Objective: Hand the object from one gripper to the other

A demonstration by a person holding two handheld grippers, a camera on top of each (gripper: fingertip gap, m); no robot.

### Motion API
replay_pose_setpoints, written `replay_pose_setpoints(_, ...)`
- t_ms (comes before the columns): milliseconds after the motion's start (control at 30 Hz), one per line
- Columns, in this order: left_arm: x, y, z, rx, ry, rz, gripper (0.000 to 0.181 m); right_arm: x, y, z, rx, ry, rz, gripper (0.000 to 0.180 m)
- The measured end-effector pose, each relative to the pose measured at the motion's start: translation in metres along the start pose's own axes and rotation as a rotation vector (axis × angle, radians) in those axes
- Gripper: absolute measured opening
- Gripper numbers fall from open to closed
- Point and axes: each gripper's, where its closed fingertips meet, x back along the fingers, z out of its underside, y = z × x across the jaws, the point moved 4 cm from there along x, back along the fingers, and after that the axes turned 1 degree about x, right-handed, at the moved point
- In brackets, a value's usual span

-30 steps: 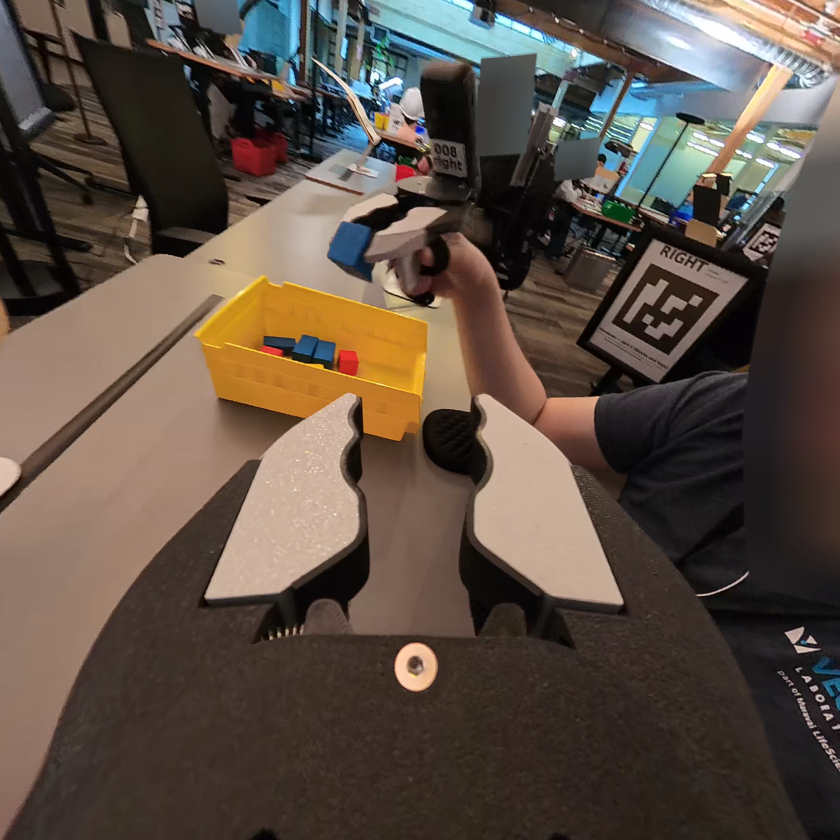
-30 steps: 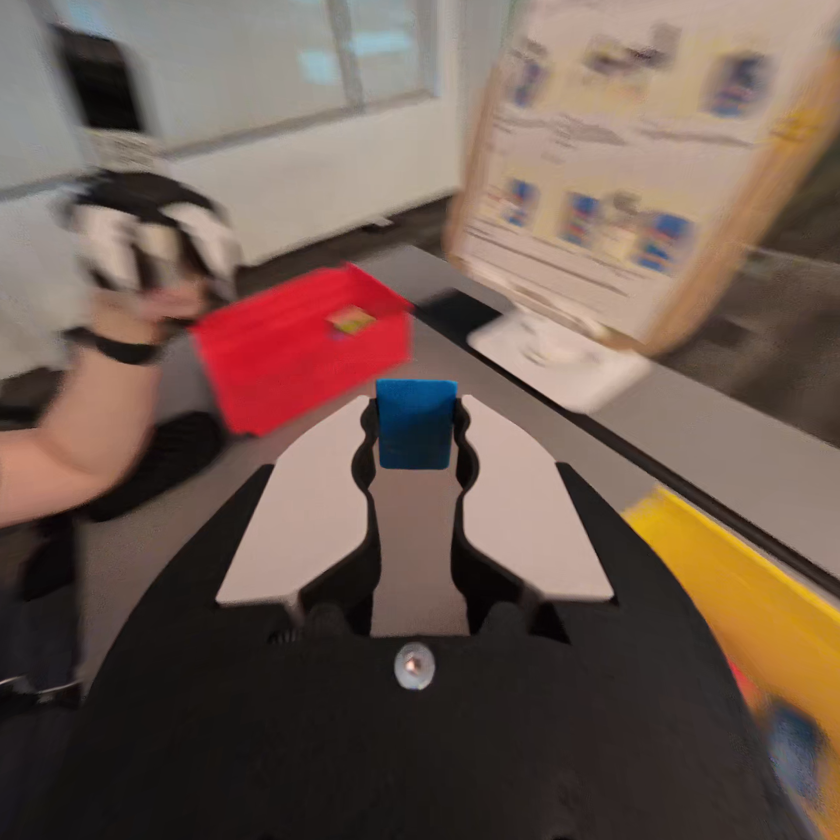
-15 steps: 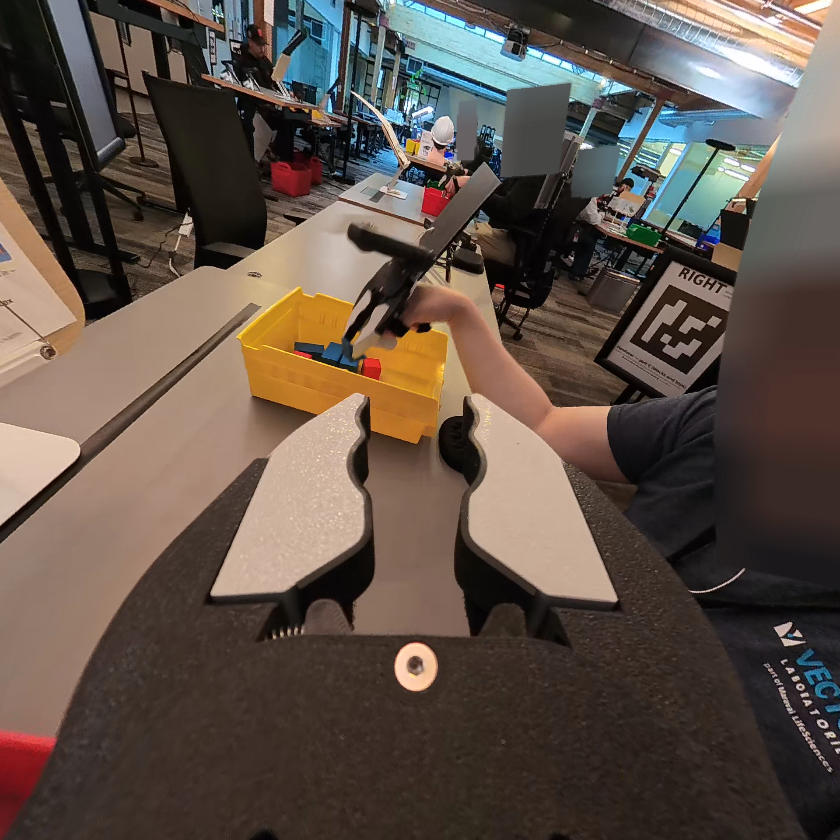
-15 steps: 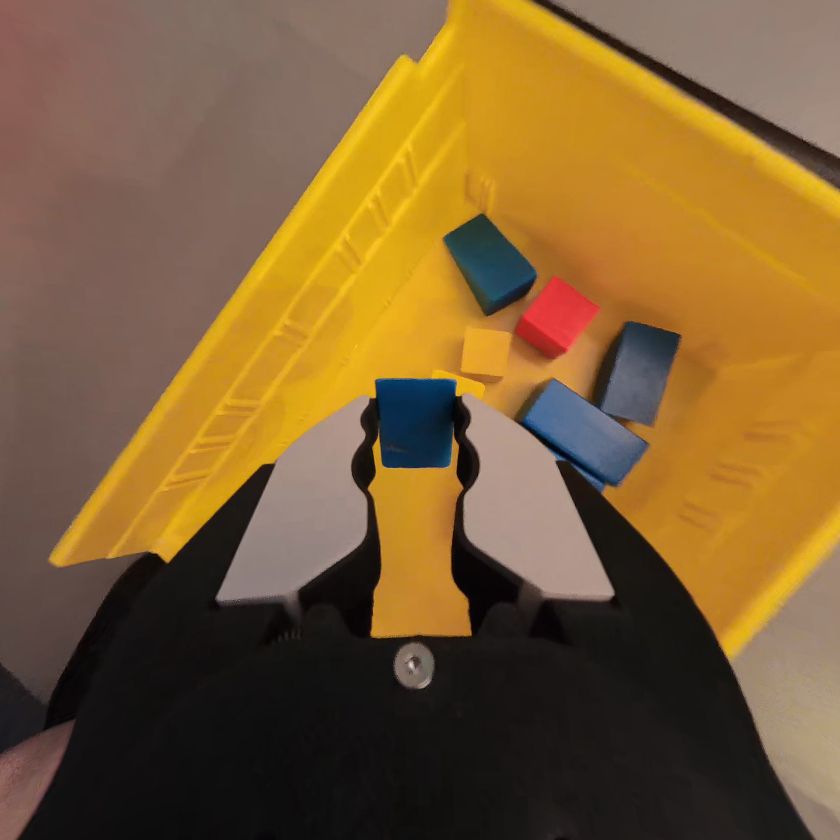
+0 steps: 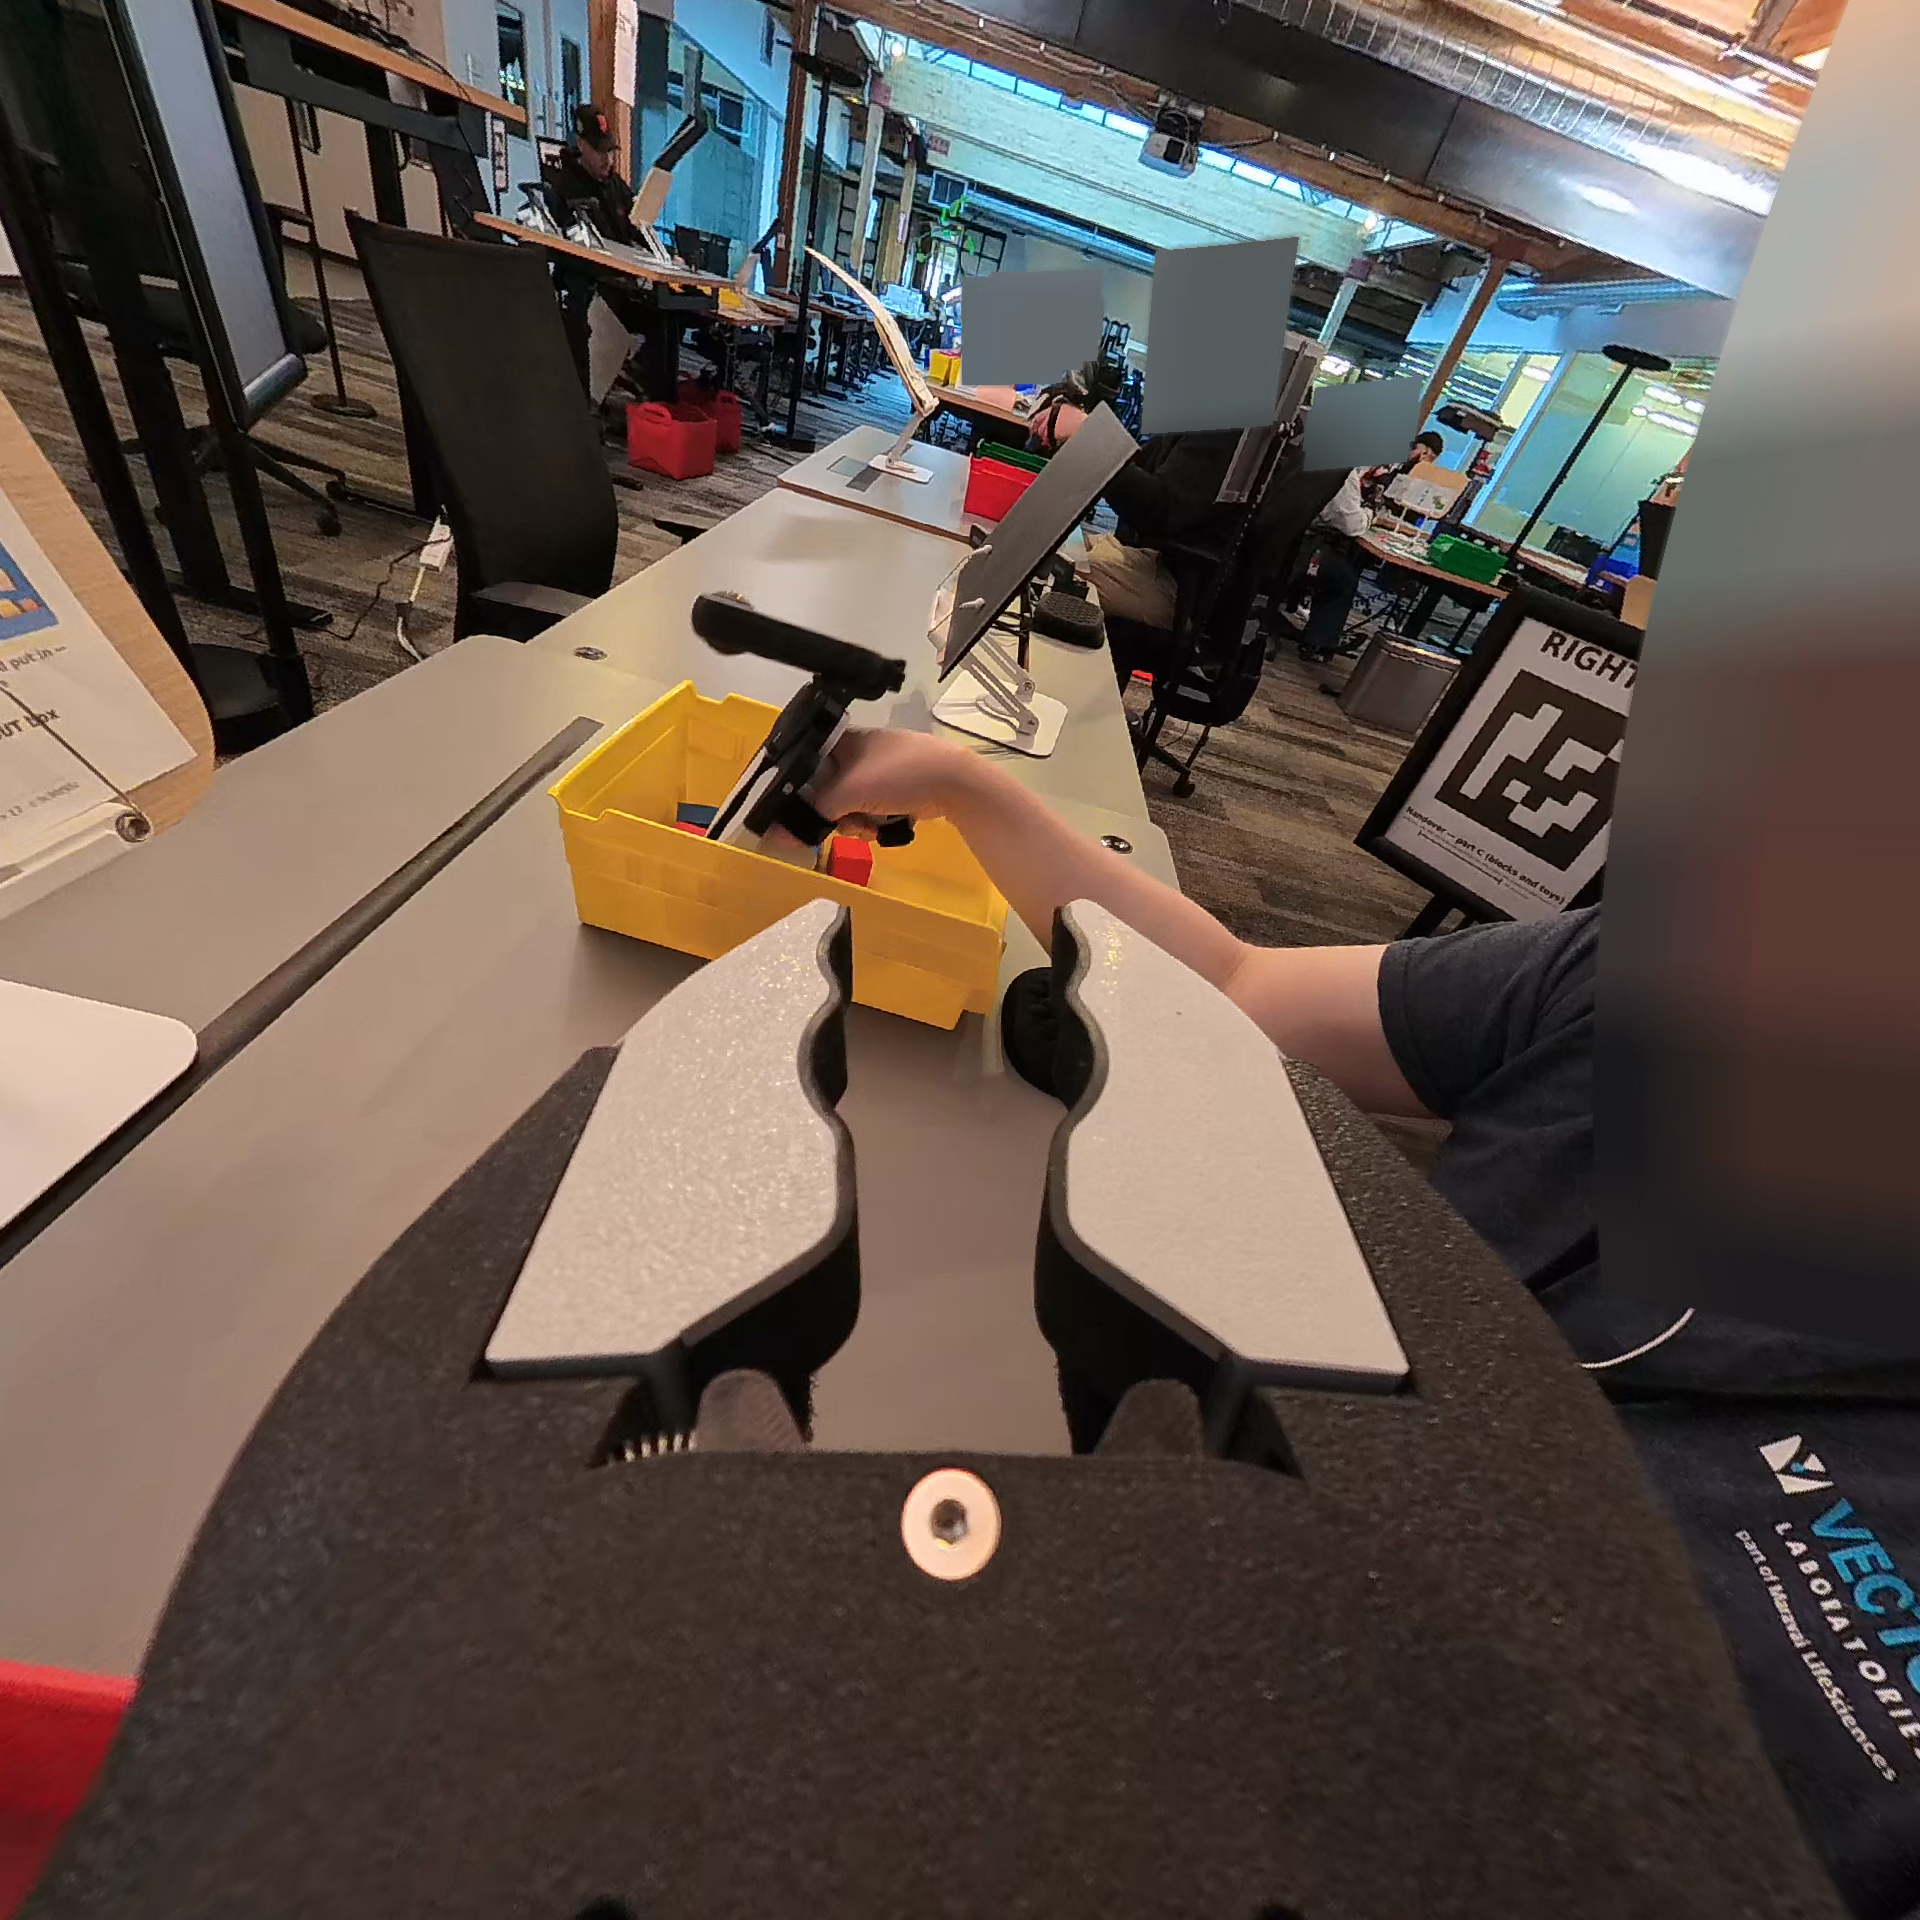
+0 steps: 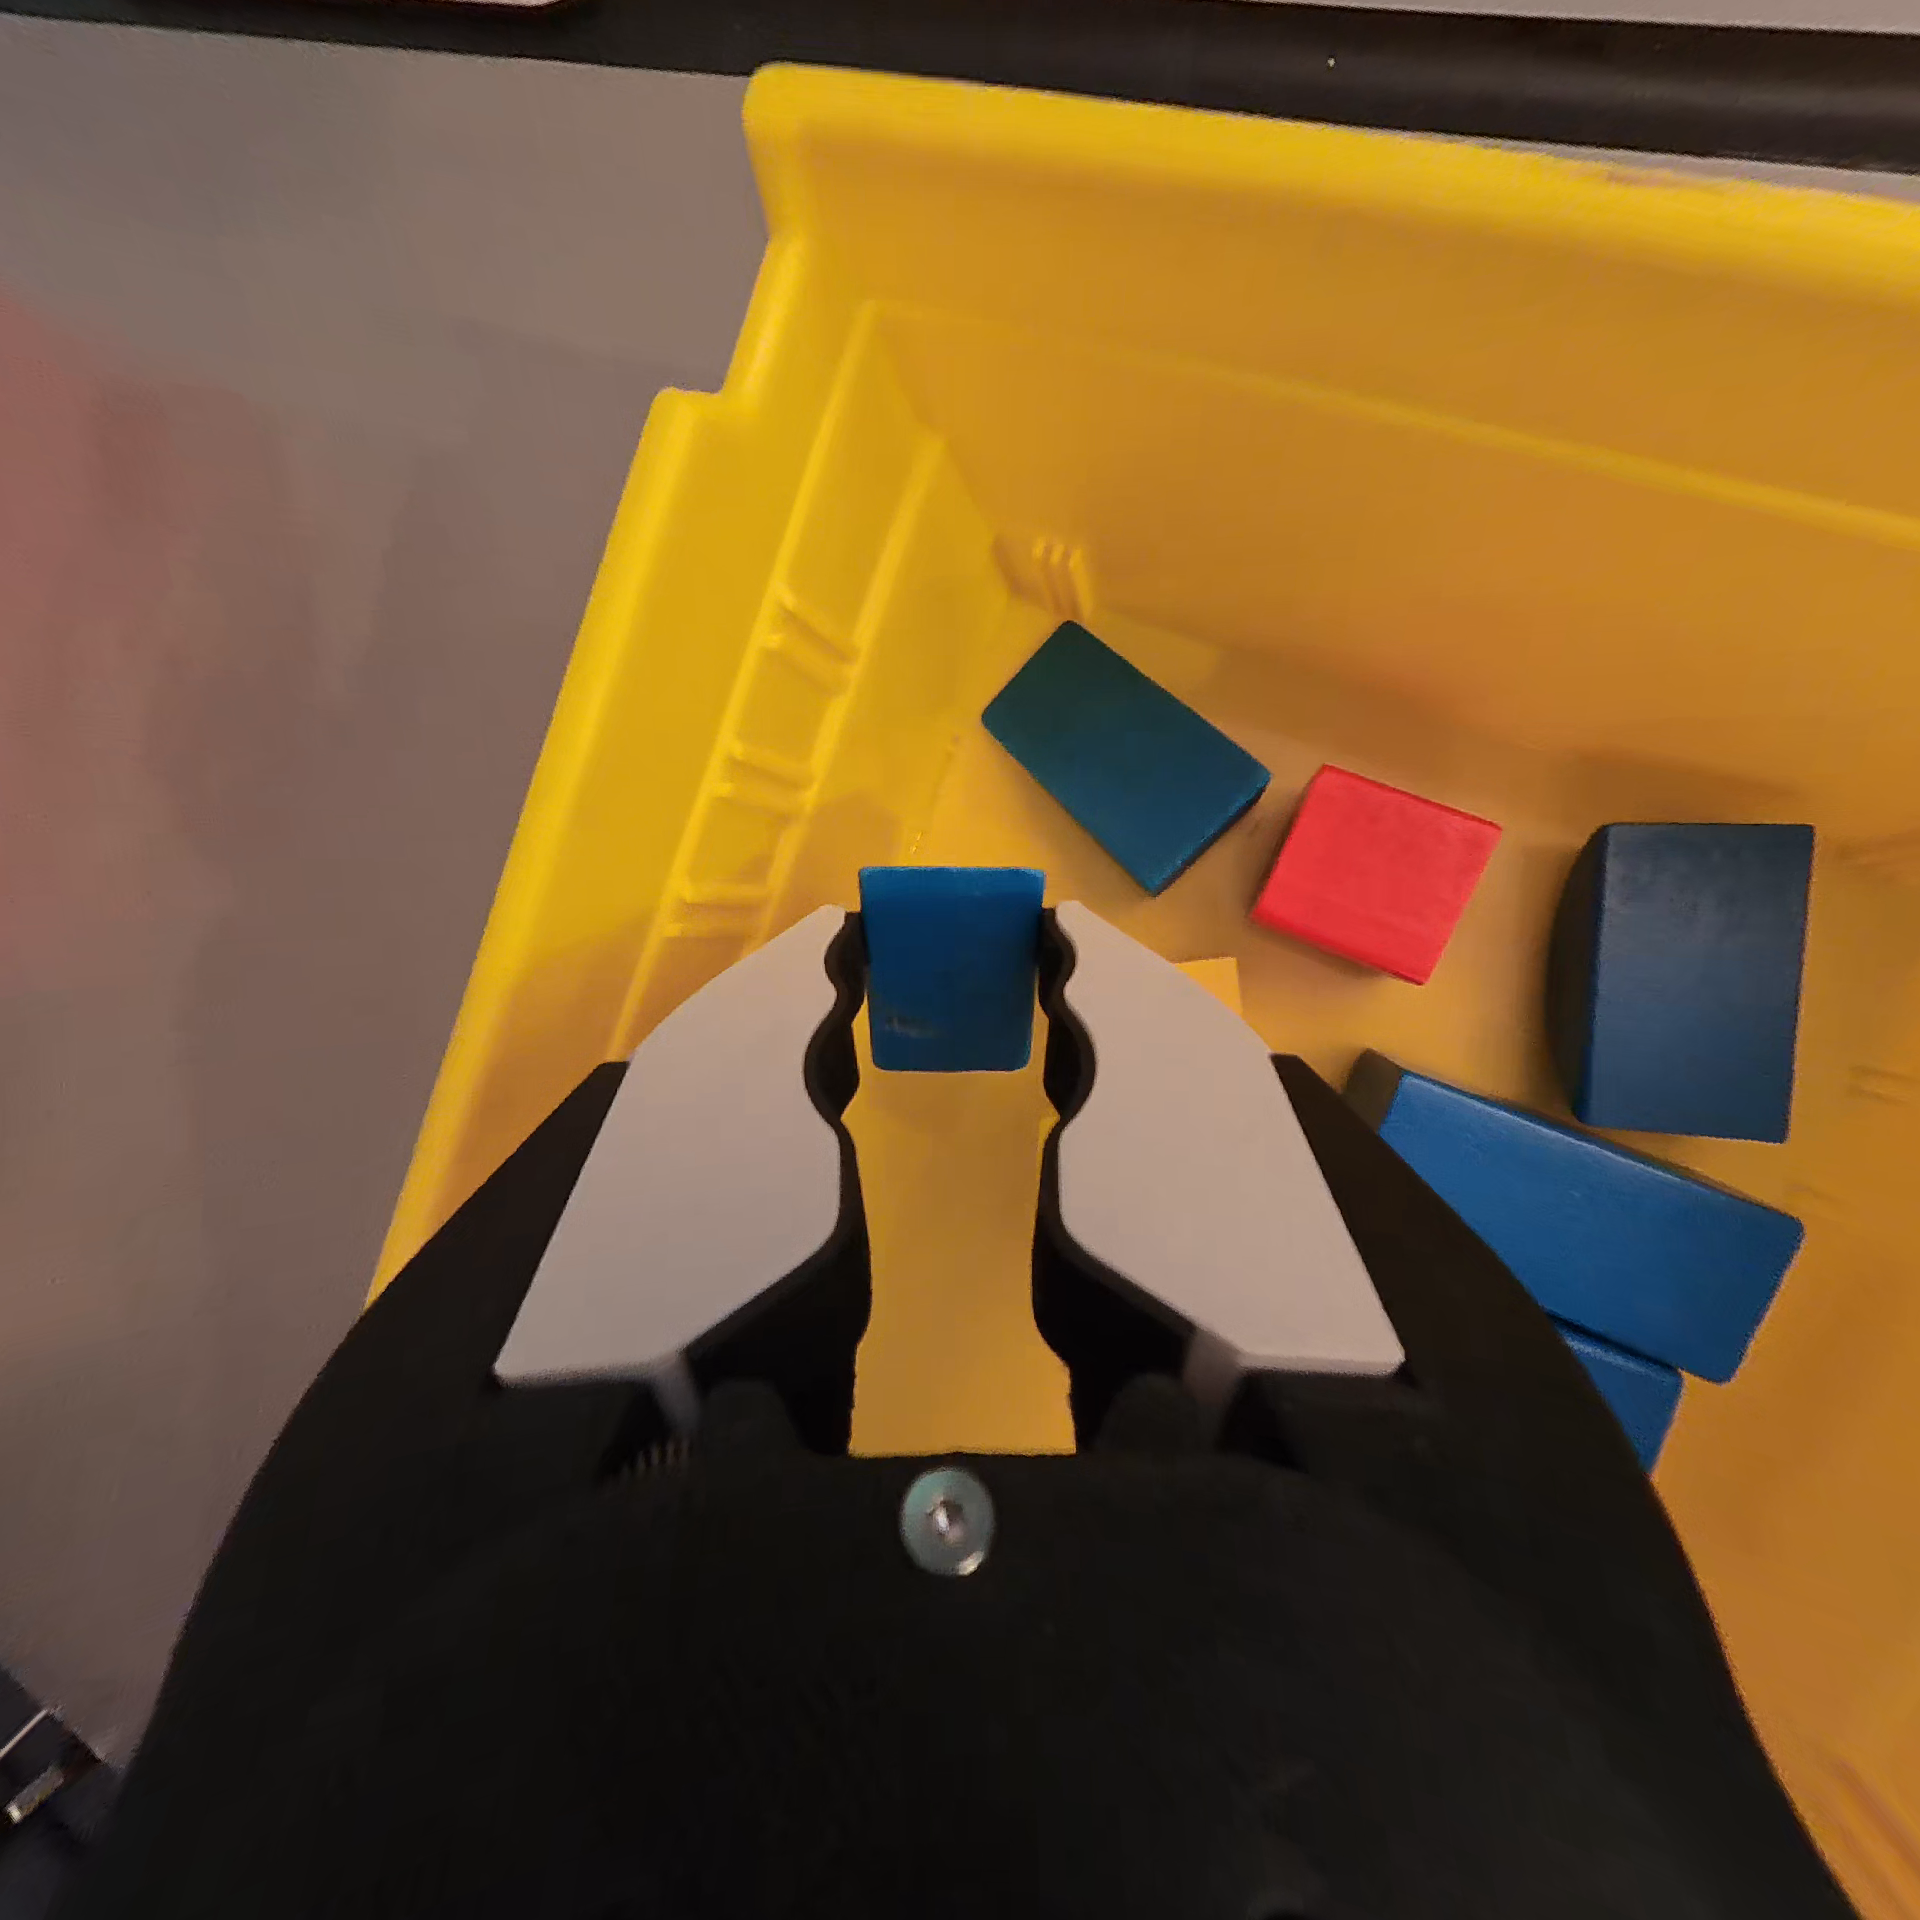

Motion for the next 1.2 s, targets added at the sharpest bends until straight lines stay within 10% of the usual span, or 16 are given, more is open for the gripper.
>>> replay_pose_setpoints(1200, 0.005, -0.007, -0.007, -0.017, -0.034, 0.019, 0.034, -0.026, -0.009, 0.014, 0.415, 0.127, 0.150, 0.034)
